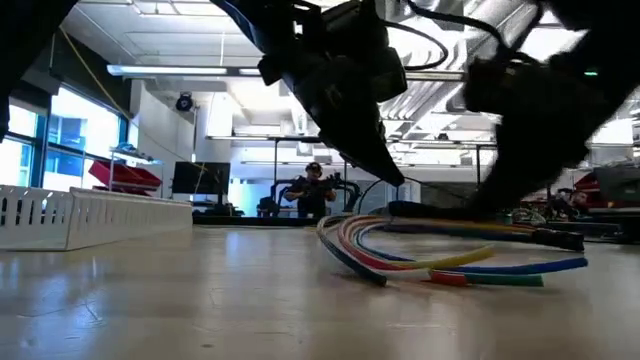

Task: Ziptie cables
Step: Wrap the cables together using a black zip tie

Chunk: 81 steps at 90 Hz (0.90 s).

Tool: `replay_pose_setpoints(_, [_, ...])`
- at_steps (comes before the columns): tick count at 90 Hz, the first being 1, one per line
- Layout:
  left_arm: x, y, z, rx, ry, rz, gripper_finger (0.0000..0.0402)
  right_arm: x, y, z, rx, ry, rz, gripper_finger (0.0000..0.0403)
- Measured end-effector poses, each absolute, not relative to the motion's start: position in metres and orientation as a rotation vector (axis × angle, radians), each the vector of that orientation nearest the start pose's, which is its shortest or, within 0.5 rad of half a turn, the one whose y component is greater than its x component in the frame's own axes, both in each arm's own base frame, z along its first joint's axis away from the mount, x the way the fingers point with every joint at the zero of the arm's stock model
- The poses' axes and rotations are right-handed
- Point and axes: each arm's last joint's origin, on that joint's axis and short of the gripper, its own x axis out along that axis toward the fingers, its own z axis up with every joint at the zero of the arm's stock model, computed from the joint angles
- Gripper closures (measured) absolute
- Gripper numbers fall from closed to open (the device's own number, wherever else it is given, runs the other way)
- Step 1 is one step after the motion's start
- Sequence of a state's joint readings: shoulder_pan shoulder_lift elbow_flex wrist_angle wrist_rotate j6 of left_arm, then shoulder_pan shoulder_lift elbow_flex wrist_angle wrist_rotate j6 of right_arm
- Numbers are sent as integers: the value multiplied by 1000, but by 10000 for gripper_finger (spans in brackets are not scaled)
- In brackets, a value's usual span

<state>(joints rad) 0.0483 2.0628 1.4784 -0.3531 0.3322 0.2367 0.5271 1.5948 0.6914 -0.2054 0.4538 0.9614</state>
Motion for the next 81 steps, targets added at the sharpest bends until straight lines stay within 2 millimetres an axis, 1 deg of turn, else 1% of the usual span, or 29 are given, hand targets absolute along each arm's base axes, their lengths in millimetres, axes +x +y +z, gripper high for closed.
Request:
replay_pose_setpoints(17, [438, 12, 174, 41, 886, -368, 401, 205, 149, 122, 398, 979, -435, 402])
replay_pose_setpoints(29, [437, 13, 174, 41, 901, -359, 400, 189, 164, 121, 453, 1025, -416, 403])
replay_pose_setpoints(42, [437, 14, 174, 40, 907, -356, 400, 180, 175, 121, 503, 1032, -406, 403])
replay_pose_setpoints(58, [437, 13, 174, 41, 904, -362, 401, 179, 174, 126, 554, 1067, -385, 400])
replay_pose_setpoints(64, [437, 11, 174, 41, 901, -370, 401, 180, 172, 131, 565, 1079, -358, 387])
replay_pose_setpoints(69, [437, 10, 174, 48, 899, -376, 401, 181, 169, 138, 567, 1080, -333, 368])
replay_pose_setpoints(81, [437, 8, 174, 59, 895, -387, 401, 179, 159, 157, 556, 1042, -305, 299])
